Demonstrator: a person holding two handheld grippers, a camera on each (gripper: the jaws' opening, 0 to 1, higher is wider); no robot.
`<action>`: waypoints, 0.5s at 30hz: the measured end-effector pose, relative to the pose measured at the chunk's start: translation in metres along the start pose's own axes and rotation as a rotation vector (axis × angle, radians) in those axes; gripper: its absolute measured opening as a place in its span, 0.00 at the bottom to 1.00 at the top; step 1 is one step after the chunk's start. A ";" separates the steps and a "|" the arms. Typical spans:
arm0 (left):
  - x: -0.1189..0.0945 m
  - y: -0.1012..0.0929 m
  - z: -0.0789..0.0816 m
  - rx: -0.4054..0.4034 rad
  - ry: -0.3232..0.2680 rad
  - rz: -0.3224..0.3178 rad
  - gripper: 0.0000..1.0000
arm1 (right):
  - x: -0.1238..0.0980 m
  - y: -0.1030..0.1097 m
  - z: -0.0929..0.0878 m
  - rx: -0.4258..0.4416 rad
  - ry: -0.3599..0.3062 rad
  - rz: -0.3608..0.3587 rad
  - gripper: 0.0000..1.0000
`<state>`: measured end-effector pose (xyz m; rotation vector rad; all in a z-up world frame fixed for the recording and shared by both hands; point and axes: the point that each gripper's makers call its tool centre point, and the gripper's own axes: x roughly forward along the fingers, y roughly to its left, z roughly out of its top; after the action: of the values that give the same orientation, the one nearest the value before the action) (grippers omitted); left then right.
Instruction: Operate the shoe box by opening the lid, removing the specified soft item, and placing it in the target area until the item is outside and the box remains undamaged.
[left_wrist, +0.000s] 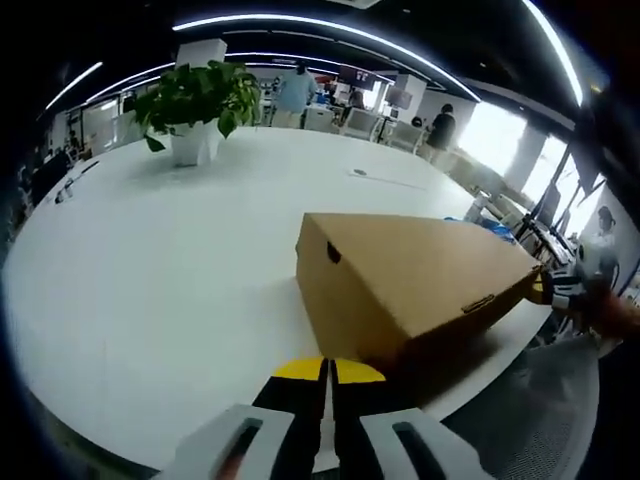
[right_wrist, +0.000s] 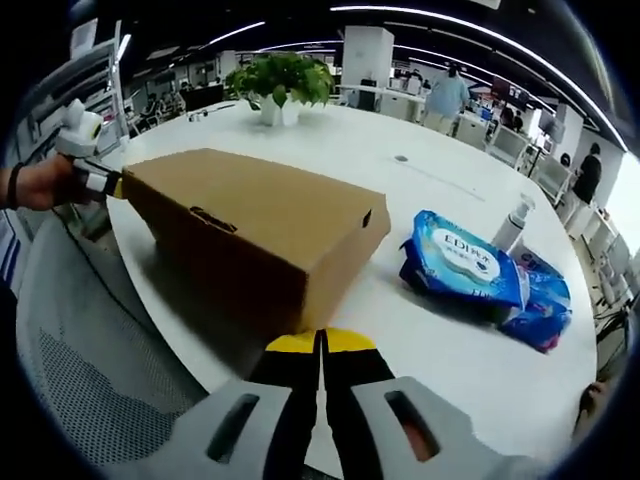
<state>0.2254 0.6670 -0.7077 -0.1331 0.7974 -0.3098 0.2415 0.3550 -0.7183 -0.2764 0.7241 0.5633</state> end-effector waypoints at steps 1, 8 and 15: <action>0.000 0.000 -0.001 -0.002 0.003 0.000 0.01 | 0.001 0.000 -0.002 -0.004 0.006 0.002 0.00; 0.001 0.007 0.003 -0.106 -0.031 0.008 0.01 | 0.002 -0.004 -0.009 0.020 0.017 0.004 0.00; -0.005 0.023 0.011 -0.147 -0.063 0.025 0.01 | -0.009 -0.024 -0.001 0.082 -0.022 -0.019 0.00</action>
<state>0.2352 0.6898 -0.7024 -0.2690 0.7590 -0.2220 0.2497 0.3313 -0.7117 -0.1998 0.7207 0.5168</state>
